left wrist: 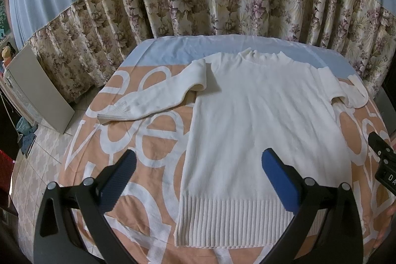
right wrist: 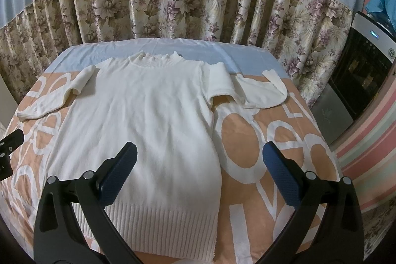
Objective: Fold small clothes
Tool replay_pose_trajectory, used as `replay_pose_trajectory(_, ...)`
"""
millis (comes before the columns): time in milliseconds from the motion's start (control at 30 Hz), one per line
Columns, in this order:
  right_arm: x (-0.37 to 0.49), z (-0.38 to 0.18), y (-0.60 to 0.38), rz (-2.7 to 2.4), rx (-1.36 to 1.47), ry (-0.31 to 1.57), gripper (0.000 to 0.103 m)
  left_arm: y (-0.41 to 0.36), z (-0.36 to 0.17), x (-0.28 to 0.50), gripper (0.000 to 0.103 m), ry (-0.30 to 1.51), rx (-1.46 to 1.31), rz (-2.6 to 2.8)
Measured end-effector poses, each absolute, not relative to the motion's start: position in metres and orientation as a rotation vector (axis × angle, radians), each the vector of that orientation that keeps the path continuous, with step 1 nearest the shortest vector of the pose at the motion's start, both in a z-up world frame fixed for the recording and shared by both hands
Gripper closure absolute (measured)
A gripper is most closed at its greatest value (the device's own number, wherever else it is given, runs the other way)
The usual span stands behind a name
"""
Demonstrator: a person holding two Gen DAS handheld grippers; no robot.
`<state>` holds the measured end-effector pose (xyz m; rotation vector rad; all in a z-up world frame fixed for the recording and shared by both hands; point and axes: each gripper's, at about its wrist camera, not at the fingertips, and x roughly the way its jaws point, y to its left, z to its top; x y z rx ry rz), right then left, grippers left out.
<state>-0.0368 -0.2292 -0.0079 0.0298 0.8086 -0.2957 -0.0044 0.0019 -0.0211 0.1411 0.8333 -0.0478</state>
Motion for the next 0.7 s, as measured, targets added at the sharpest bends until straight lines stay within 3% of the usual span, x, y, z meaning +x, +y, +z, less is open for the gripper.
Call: replay_pose_trajectory(700,-0.008,-0.022,-0.250,-0.298,0.035,0.836,0.003,-0.016,-0.027,0.035,0.002,0.867,0.116,-0.116)
